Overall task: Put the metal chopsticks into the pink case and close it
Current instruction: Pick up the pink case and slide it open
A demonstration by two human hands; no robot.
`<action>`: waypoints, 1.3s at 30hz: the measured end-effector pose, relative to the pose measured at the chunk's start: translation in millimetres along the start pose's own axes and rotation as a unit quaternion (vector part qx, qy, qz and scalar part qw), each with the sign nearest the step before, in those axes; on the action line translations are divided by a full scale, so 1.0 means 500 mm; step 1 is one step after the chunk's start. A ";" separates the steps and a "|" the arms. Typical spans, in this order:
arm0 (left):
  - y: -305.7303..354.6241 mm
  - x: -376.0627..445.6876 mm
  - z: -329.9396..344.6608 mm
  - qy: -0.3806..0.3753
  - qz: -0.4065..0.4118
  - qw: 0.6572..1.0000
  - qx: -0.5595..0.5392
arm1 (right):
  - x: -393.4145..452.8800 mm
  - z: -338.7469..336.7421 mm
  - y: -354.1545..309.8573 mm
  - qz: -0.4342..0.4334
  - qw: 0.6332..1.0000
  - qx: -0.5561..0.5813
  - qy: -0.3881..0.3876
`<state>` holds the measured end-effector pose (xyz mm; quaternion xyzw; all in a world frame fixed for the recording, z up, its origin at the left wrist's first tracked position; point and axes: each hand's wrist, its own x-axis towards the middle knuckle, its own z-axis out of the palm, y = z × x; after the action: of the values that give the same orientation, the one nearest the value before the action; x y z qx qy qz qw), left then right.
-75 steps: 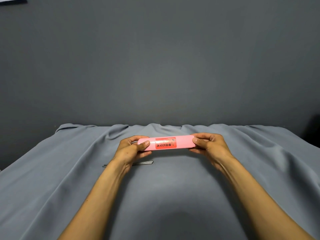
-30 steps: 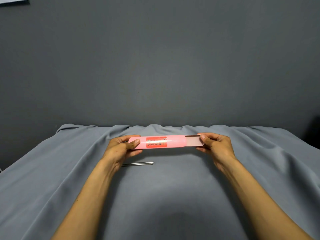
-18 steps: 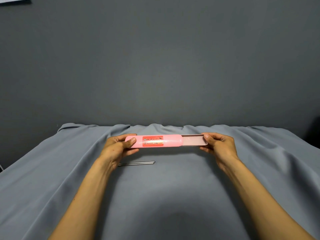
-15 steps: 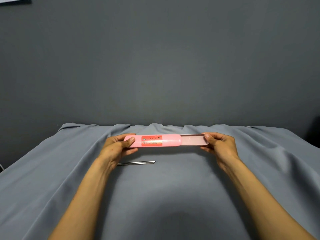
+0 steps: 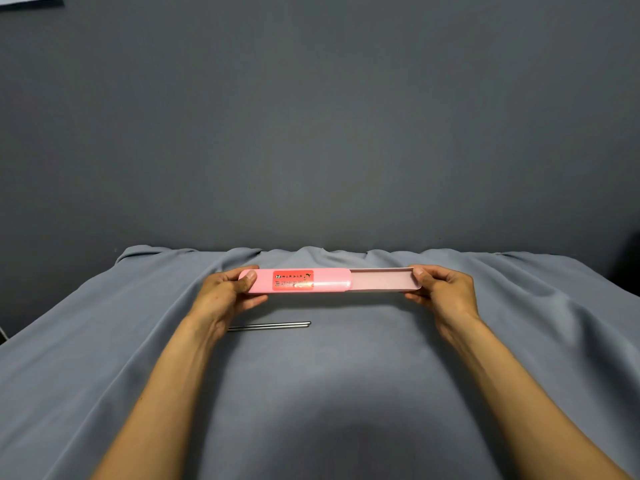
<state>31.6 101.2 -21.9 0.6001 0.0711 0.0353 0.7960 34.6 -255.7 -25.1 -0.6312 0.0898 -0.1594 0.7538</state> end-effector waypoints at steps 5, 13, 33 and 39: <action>0.003 0.001 -0.007 0.012 0.004 1.000 0.001 | 0.000 -0.003 0.001 -0.002 1.000 -0.001 0.000; 0.004 0.002 -0.011 0.040 0.011 0.999 0.002 | 0.007 -0.002 0.010 -0.007 1.000 0.001 0.005; 0.003 -0.008 -0.014 0.083 0.016 0.996 0.008 | 0.028 -0.014 0.025 -0.014 0.998 -0.019 0.061; 0.007 -0.011 -0.019 0.116 0.028 0.993 -0.003 | 0.035 -0.022 0.023 -0.003 0.996 -0.021 0.092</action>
<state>24.9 110.5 -20.8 0.5914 0.1465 0.1274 0.7827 48.5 -270.4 -37.4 -0.6299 0.1603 -0.2172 0.7282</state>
